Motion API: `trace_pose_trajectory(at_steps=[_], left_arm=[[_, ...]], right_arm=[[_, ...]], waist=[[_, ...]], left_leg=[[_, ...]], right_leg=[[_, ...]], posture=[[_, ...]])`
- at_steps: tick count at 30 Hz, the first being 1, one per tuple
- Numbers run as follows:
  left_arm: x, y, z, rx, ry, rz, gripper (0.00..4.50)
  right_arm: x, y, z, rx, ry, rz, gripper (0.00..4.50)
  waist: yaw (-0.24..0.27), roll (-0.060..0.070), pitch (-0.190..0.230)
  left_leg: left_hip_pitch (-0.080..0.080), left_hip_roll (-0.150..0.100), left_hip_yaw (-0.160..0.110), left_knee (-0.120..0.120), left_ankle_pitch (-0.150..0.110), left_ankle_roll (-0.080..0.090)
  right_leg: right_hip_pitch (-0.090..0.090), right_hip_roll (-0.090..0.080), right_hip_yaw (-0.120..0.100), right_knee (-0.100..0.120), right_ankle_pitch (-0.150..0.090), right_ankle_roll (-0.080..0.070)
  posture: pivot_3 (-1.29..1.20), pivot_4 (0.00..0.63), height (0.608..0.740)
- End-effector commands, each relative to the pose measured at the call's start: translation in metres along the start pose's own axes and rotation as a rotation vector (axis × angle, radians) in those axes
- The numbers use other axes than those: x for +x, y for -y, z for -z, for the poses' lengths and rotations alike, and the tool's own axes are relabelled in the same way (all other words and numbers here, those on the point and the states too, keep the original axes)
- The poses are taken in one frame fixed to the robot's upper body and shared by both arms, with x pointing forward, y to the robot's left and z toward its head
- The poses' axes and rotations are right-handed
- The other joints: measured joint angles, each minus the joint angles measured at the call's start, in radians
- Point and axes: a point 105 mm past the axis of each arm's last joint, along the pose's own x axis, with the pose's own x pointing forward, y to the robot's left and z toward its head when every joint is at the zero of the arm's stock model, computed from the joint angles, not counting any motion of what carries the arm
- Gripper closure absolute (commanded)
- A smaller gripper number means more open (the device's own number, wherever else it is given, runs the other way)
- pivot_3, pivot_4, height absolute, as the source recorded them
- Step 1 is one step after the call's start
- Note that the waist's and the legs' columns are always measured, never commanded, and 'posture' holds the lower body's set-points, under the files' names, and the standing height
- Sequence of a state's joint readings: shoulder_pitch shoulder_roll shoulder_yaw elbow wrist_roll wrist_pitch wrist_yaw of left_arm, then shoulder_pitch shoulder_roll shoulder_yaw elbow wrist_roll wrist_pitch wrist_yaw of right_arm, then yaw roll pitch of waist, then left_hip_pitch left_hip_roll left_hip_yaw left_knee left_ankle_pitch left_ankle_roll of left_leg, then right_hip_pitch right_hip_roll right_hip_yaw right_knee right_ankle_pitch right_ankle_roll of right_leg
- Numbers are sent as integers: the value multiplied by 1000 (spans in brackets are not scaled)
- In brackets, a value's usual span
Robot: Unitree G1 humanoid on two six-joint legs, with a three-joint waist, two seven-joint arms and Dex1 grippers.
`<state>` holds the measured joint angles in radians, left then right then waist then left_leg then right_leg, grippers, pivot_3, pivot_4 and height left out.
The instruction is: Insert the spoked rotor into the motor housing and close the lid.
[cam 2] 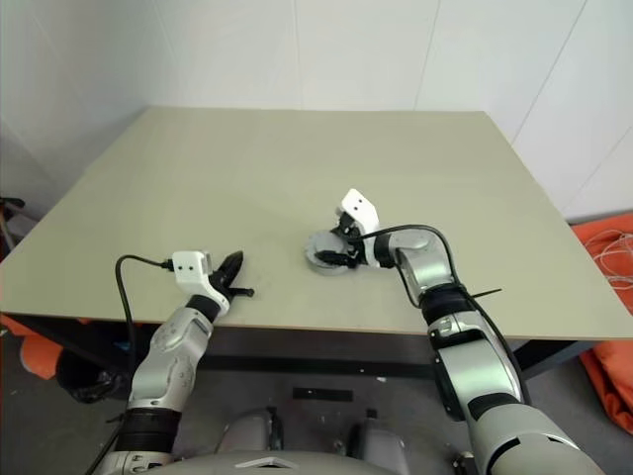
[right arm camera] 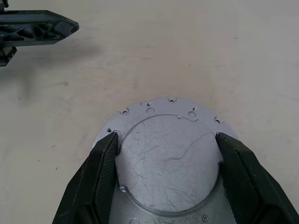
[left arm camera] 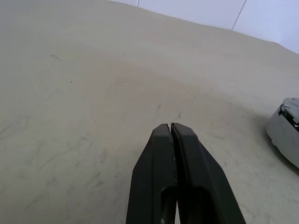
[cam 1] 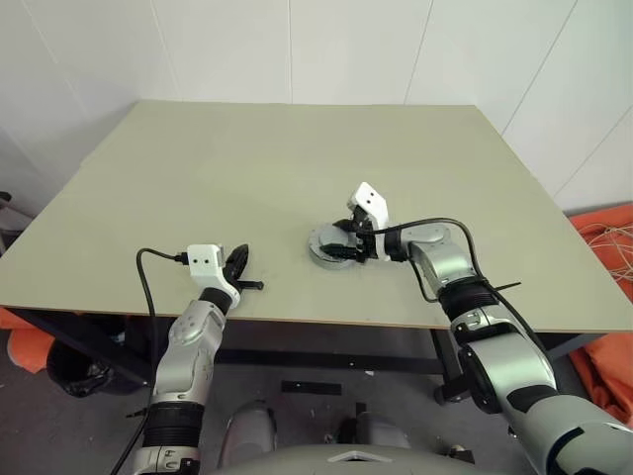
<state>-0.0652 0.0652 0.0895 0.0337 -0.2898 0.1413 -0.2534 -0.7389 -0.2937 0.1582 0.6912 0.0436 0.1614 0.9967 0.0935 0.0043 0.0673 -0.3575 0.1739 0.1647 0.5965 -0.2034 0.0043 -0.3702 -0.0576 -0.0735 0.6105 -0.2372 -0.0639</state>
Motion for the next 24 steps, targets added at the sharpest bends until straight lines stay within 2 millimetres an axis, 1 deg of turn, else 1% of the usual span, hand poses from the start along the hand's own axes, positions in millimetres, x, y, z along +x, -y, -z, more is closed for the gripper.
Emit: trace_pose_trajectory(at_steps=[1, 8, 17, 24], left_arm=[[3, 4, -15, 13, 52, 21, 4434], [4, 5, -16, 14, 53, 27, 4434], [3, 9, -18, 42, 68, 56, 4434], [2, 25, -20, 93, 74, 165, 4434]], right_arm=[[-2, 2, -19, -54, 57, 14, 1289], [-4, 1, -14, -63, 25, -6, 1289], [-3, 3, -17, -70, 21, -6, 1289], [-2, 1, -16, -78, 17, -11, 1289]], waist=[[0, 0, 0], [0, 0, 0], [1, 0, 0], [1, 0, 0]], left_leg=[[0, 0, 0, 0, 0, 0], [-1, 0, 0, 0, 0, 0], [-1, 0, 0, 0, 0, 0], [0, 0, 0, 0, 0, 0]], right_leg=[[0, 0, 0, 0, 0, 0], [0, 0, 0, 0, 0, 0], [0, 0, 0, 0, 0, 0], [0, 0, 0, 0, 0, 0]], posture=[[0, 0, 740], [0, 0, 740], [0, 0, 740], [0, 0, 740]])
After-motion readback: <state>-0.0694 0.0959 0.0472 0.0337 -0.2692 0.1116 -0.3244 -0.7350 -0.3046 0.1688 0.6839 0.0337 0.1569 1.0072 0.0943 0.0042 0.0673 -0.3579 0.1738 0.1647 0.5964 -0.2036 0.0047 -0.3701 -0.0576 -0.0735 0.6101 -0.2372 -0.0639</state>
